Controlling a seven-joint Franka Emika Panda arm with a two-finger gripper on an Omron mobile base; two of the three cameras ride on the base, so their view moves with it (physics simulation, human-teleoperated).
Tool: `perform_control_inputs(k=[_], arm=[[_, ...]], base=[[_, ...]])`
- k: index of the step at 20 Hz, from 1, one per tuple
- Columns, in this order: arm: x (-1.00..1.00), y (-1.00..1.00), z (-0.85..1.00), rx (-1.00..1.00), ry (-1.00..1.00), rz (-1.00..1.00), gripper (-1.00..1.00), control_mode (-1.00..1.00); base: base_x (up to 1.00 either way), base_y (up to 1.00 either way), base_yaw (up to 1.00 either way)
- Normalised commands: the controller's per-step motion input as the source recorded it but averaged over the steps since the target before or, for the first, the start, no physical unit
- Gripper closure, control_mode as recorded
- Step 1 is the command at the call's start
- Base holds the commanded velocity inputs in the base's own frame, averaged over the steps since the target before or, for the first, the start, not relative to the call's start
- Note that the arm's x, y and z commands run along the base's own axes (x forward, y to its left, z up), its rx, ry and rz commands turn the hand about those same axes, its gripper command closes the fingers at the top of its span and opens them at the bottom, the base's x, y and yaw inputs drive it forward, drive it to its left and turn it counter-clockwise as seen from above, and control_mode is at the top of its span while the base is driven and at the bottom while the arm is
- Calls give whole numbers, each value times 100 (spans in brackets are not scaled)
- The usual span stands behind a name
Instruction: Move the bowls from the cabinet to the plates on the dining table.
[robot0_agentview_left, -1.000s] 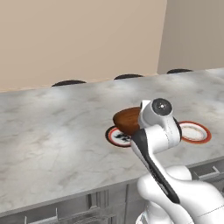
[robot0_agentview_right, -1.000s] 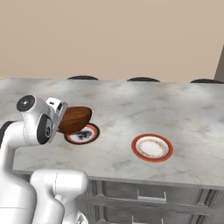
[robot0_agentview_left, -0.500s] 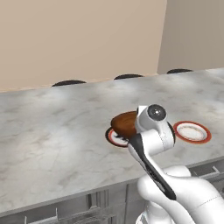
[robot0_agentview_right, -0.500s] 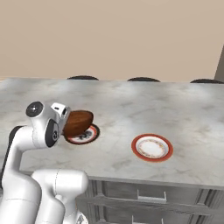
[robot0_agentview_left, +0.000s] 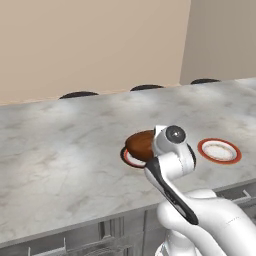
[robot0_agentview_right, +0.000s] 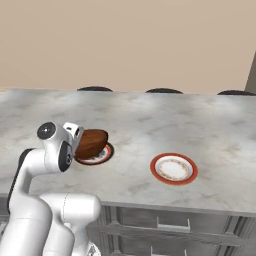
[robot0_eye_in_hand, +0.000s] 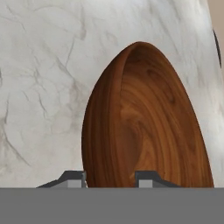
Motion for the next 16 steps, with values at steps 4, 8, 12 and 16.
perform_control_inputs(k=[4,8,12,16], arm=[[19,0,-25,0,0,1,100,-100],[17,0,-23,0,0,1,100,-100],[4,0,-18,0,1,0,100,-100],[7,0,-18,0,0,0,100,-100]], base=[[0,0,0],[0,0,0],[0,0,0],[0,0,0]])
